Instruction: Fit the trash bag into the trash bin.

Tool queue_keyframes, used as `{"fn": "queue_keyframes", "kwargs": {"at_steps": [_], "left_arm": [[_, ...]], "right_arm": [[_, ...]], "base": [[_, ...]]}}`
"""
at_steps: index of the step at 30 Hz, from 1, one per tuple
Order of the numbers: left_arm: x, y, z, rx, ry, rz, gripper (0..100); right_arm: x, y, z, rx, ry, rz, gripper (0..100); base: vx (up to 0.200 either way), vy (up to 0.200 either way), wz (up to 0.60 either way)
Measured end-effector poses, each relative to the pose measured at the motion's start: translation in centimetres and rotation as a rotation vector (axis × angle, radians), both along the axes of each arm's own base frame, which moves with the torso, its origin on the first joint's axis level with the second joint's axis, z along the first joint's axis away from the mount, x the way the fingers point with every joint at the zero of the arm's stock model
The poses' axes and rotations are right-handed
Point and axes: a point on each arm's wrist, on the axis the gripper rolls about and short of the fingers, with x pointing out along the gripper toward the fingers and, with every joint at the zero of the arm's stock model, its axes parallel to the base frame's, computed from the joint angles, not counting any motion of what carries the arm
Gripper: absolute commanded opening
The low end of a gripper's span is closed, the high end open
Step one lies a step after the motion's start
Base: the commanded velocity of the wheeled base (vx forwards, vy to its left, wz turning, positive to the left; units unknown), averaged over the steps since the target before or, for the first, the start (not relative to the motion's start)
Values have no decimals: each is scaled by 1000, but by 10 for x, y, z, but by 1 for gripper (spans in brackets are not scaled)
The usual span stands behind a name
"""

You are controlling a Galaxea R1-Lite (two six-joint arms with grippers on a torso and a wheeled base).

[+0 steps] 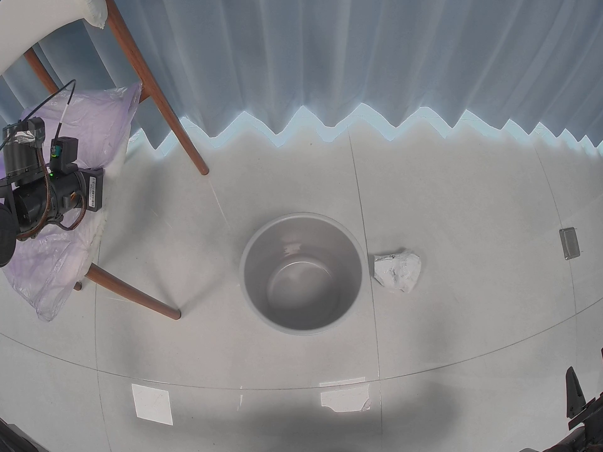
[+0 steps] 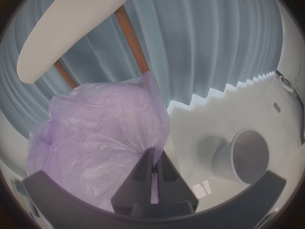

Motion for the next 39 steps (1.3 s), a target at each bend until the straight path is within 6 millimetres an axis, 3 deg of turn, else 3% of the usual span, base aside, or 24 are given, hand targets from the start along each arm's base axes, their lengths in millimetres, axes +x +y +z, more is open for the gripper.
{"fn": "queue_keyframes", "kwargs": {"at_steps": [10, 29, 39], "left_arm": [[-20, 1, 15, -180, -45, -119, 0], [-96, 11, 44, -609, -140, -263, 0], [-125, 6, 41, -677, -171, -318, 0]], "right_arm": [[0, 0, 0, 1, 0, 0, 100], [0, 0, 0, 2, 0, 0, 100], [0, 0, 0, 1, 0, 0, 100]], "base": [[0, 0, 0], [0, 0, 0], [0, 0, 0]]}}
